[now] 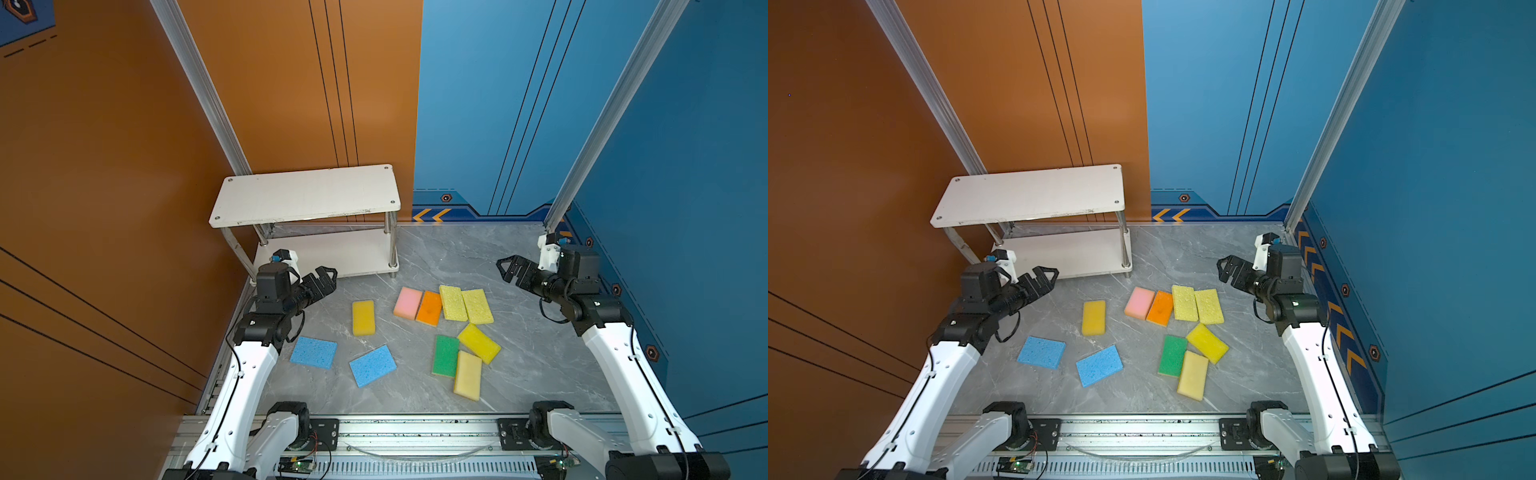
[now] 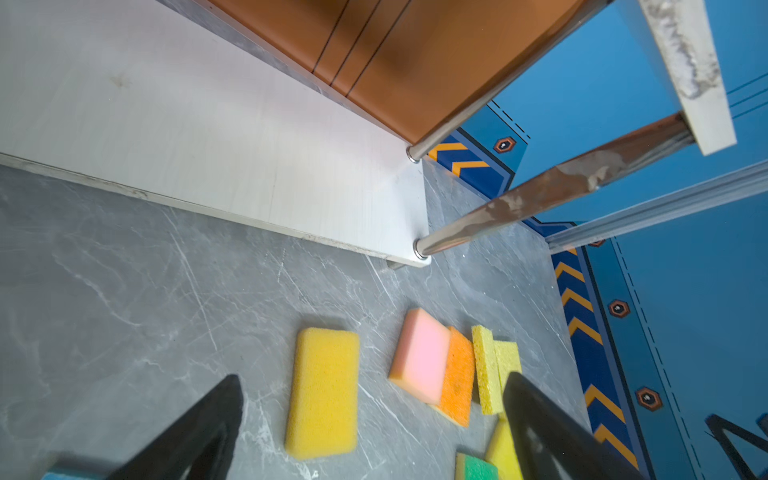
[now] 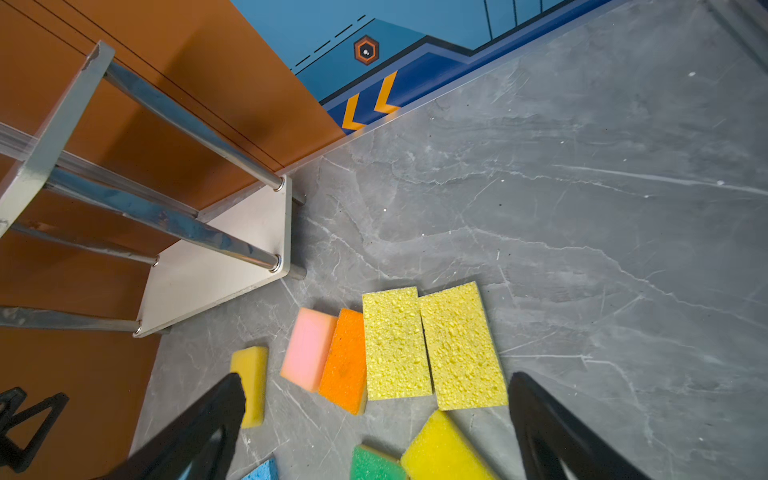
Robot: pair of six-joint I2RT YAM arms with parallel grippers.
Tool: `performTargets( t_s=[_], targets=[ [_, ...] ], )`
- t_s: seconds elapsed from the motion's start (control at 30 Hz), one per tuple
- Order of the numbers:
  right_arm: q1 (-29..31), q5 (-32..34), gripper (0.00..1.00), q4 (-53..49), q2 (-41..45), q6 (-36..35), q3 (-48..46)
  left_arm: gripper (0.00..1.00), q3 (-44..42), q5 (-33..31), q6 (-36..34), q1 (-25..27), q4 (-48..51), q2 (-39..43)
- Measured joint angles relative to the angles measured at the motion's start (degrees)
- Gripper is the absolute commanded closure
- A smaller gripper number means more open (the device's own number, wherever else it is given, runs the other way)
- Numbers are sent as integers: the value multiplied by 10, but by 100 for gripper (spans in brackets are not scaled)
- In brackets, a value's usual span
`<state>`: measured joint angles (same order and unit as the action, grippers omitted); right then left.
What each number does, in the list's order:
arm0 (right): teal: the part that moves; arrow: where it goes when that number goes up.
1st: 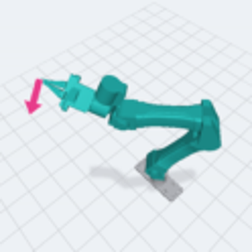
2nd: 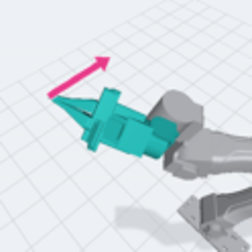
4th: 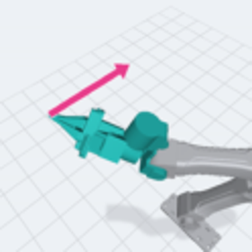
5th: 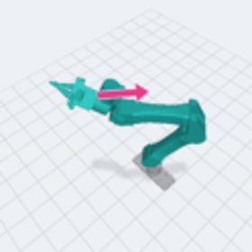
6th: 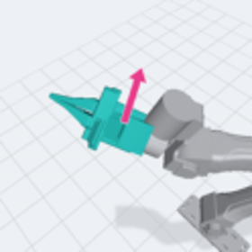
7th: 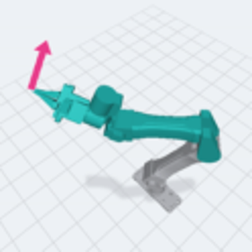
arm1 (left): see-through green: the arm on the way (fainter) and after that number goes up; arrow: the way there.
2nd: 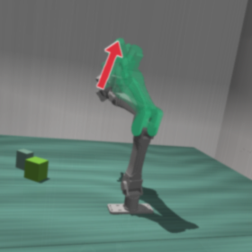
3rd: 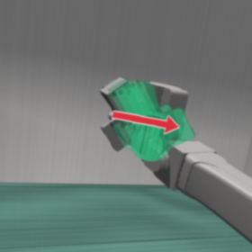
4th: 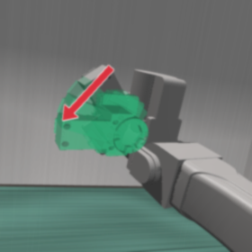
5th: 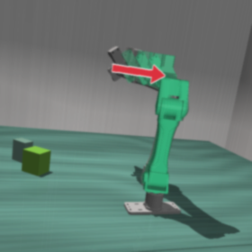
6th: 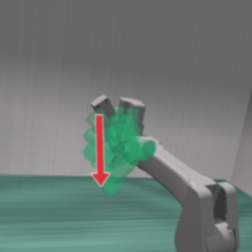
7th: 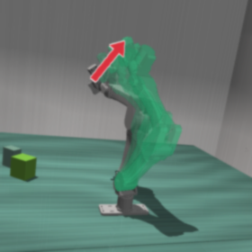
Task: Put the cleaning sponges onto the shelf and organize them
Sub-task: 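Reach the right gripper to the white shelf's top board and grasp its end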
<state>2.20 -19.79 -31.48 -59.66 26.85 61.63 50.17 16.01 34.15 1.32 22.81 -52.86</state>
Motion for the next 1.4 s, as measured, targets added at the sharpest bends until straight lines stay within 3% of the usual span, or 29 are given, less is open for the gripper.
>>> performTargets(
  t_s=[0.27,0.73,1.4],
  targets=[
    [40,-41,0,-21,-6,33,40,2,-14,45,4,14,24,25],
    [153,-94,0,16,-97,75,85,2,-51,70,20,14,35,38],
    [196,-115,0,119,-333,110,335,2,-54,88,32,3,38,45]
  ],
)
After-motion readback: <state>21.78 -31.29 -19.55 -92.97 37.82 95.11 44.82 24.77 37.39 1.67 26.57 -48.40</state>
